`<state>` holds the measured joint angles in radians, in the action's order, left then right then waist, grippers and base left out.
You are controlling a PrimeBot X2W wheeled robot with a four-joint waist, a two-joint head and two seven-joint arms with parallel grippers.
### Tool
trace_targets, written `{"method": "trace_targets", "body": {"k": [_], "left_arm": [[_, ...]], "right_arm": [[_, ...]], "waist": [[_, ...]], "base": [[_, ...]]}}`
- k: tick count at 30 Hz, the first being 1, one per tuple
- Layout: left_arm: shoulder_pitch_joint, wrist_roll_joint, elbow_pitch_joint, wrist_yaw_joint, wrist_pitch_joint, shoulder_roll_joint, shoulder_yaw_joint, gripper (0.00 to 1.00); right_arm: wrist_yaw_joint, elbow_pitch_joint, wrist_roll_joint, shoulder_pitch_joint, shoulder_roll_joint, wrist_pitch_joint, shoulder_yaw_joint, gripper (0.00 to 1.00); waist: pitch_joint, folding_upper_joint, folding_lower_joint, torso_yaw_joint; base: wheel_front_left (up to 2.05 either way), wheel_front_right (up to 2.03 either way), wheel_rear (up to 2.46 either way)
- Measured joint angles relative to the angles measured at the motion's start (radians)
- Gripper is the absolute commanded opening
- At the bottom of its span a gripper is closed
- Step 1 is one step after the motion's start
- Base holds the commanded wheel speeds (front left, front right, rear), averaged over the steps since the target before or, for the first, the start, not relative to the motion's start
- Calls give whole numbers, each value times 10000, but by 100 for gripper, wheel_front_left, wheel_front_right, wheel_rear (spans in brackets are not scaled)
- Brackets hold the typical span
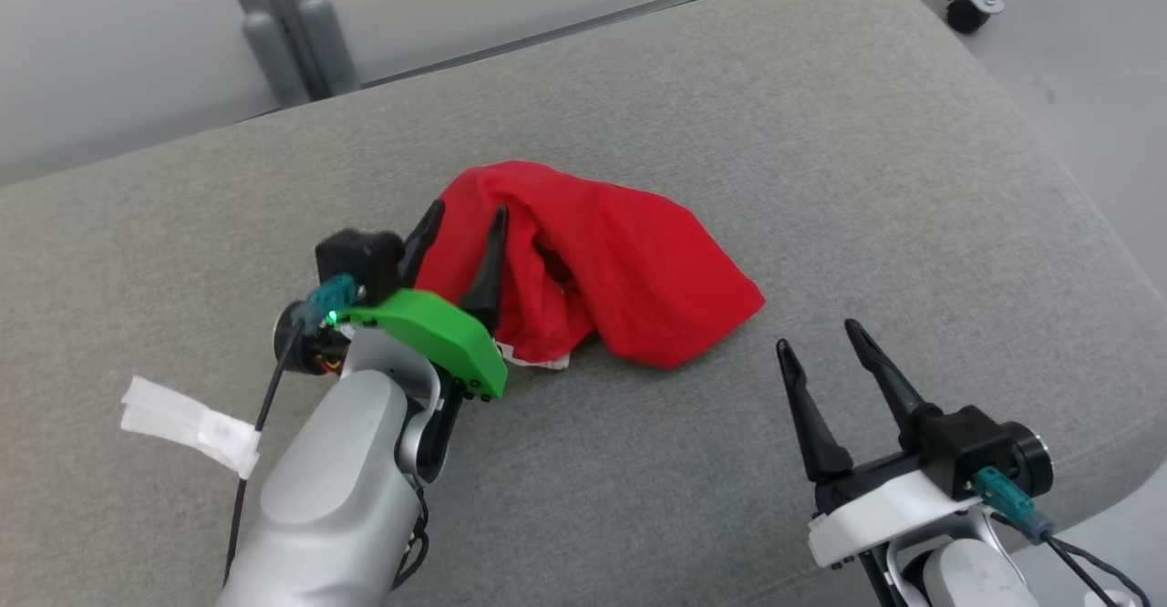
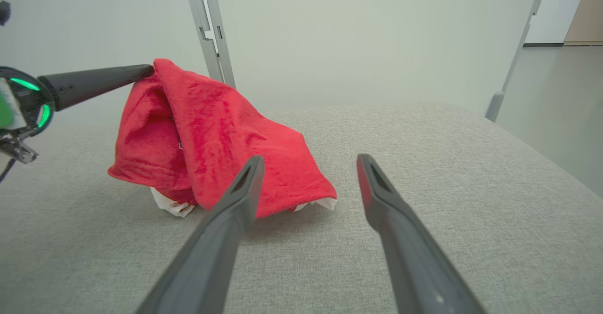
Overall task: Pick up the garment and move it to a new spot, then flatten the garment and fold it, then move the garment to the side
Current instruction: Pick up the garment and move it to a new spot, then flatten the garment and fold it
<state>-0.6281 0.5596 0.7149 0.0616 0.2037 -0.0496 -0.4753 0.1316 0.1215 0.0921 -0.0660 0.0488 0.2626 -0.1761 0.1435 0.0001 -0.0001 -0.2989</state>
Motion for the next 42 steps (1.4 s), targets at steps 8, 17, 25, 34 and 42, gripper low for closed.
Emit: {"method": "trace_targets", "body": {"k": [8,17,25,34,42], "left_arm": [[1918,207,-2176,-19,577,-190,1191,100],[4888,-1300,-5010,176,608,-309,3925,100],[6407,-2729,-5503,529,610,-119,5058,100],[7042,-3214,-5206,658,610,-54,5162,100],[7036,-3196,-5158,662,610,-82,4729,100]], "right_arm": [[0,38,-228,373,6,0,1081,100],[0,107,-272,656,0,0,1281,100],[0,199,-138,892,-4,0,1269,100],[0,499,-176,1503,0,0,1942,100],[0,579,-265,1524,0,0,2002,100]], "waist": [[-288,0,0,1202],[-822,-1,0,2454],[-1408,0,0,3013],[-1727,-1,0,3306],[-1680,-1,0,3142]], "base": [[0,0,0],[0,0,0],[0,0,0],[0,0,0],[0,0,0]]}}
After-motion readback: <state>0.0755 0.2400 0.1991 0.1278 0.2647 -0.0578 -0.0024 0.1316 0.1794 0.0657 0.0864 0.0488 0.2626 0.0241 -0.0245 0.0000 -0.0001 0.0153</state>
